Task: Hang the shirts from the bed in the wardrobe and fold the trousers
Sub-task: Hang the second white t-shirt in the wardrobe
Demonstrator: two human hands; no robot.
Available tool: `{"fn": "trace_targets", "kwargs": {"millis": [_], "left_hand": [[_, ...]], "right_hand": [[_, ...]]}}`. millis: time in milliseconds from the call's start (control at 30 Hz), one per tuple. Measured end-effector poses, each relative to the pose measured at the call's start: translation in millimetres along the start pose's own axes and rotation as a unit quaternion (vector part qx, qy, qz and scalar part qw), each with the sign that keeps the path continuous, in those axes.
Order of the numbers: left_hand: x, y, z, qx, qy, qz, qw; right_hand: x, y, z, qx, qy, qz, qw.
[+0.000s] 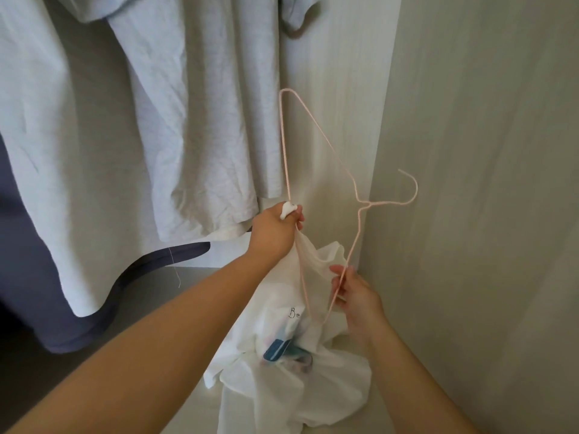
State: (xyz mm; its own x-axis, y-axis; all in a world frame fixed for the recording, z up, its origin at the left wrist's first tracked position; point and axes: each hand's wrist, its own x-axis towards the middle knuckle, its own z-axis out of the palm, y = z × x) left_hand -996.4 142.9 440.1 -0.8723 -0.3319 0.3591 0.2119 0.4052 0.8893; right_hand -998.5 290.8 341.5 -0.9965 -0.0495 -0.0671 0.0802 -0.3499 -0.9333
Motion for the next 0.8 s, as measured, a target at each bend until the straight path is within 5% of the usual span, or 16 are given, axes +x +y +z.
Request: {"fn": "trace_targets", "kwargs": {"millis": [400,567,800], "left_hand": [[-9,-3,-21,0.088,-0.029,0.036,0.995],[-10,3,-50,0.194,0.089,0.128,0.969],[-5,6,-91,0.197,0.123,0.045,0.972]], "right_hand": [[28,-79,43,0.122,0.020,0.012,0.992],[38,-86,38,0.170,0.017,-0.008,0.985],[48,-80,44,0.101,-0.007,-0.099,0.990]]}}
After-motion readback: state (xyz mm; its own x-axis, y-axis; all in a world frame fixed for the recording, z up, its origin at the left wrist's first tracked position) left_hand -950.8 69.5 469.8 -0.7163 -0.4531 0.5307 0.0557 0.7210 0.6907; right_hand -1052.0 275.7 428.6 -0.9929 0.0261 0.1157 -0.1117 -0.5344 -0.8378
